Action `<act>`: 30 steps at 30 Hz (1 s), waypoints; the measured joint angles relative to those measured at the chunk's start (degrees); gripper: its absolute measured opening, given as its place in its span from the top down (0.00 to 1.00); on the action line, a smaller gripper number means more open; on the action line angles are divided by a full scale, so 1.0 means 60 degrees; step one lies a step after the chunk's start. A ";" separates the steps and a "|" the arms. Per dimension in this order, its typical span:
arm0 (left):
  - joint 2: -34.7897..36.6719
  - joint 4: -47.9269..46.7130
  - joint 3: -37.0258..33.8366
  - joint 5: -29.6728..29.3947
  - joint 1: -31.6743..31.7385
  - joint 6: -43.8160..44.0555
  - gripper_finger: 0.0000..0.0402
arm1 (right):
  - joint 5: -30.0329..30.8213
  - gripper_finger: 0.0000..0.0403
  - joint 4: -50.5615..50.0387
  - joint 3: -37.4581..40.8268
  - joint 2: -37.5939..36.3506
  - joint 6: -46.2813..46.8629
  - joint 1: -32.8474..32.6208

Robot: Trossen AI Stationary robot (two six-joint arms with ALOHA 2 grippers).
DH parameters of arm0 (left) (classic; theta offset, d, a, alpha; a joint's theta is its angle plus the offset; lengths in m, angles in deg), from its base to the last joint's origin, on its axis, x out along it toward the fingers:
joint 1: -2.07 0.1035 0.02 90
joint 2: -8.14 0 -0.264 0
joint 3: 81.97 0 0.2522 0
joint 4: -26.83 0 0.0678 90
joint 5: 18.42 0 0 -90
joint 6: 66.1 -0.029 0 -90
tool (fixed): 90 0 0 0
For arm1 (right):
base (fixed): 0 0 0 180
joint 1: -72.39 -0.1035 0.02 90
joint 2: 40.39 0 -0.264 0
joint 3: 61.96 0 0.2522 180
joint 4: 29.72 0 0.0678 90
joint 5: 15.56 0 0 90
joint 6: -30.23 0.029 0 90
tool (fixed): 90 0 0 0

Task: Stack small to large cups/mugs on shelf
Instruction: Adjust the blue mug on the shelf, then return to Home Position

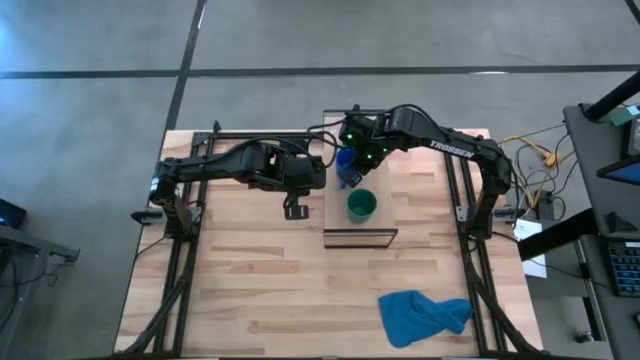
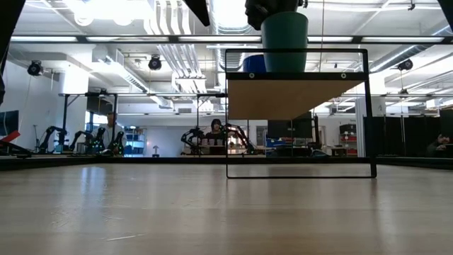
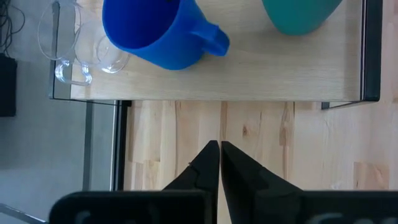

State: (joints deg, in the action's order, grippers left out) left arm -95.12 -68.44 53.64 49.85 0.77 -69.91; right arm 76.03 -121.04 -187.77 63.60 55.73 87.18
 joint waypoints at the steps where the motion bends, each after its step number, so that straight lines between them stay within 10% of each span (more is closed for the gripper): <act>1: 0.0000 0.0000 0.0000 -0.0001 0.0000 0.0000 1.00 | -0.0003 0.98 0.0009 0.0000 -0.0001 0.0000 0.0000; 30: 0.0935 -0.0054 0.0022 0.0623 -0.0121 0.1067 1.00 | -0.0174 0.98 0.0491 0.0000 -0.2189 -0.0101 -0.1171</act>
State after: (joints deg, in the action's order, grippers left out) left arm -89.51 -68.77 53.77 53.58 0.04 -63.51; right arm 74.98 -118.09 -187.77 50.46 55.12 80.16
